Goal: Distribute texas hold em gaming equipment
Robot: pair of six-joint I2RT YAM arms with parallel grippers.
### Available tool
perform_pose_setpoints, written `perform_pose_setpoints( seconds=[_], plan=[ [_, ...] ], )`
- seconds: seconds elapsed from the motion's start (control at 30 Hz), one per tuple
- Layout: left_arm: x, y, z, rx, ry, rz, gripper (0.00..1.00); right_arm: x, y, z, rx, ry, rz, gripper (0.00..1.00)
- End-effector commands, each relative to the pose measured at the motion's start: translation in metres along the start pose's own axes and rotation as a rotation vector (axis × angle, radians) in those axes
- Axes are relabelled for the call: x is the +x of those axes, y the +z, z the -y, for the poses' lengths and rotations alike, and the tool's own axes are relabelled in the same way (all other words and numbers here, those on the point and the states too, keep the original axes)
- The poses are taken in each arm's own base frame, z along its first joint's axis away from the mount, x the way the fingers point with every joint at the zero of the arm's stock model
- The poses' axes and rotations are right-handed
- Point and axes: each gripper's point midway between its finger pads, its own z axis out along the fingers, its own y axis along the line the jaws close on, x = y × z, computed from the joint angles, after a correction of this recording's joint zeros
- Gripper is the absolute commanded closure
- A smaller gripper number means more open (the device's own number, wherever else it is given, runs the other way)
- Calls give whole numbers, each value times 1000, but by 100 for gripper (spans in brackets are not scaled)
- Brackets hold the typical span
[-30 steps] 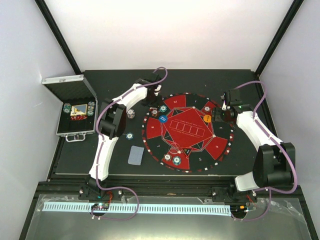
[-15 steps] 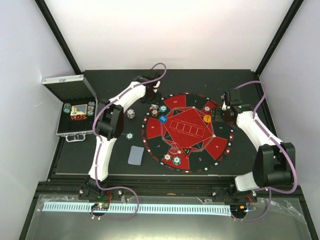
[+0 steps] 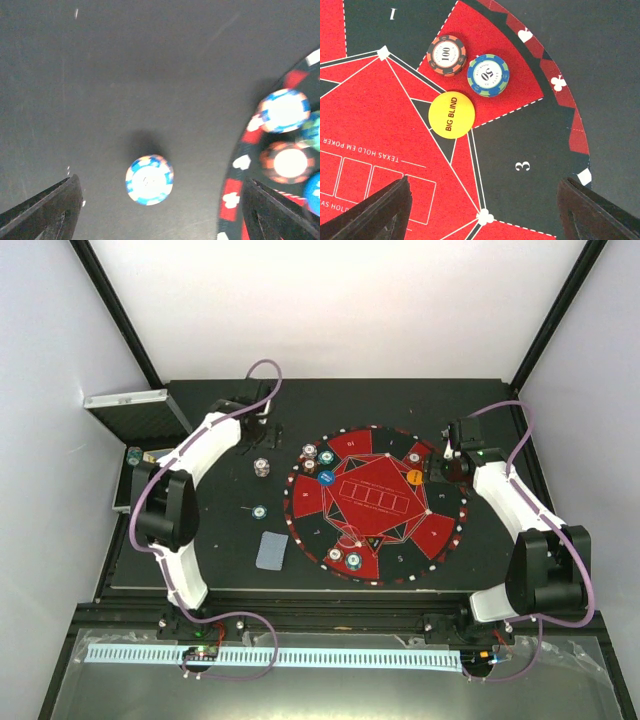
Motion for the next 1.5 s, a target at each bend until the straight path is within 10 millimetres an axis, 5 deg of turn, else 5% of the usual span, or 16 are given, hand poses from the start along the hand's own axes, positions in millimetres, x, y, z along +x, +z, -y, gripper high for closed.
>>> perform_pose_setpoints(
  seconds=[0.0,0.53,0.93,1.47],
  plan=[
    [28,30,-21,-23,-19,-72,11,-8,-5,-3,-19,-7,21,20],
    [45,73,-18,26,-35,-172,18,-7,-6,-3,-19,-7,18,20],
    [50,80,-21,7,-37,-199,35,-7,-5,-3,-20,-7,15,20],
    [57,87,-23,-11,-38,-227,40,-6,-5,-3,-21,-7,12,20]
  ],
)
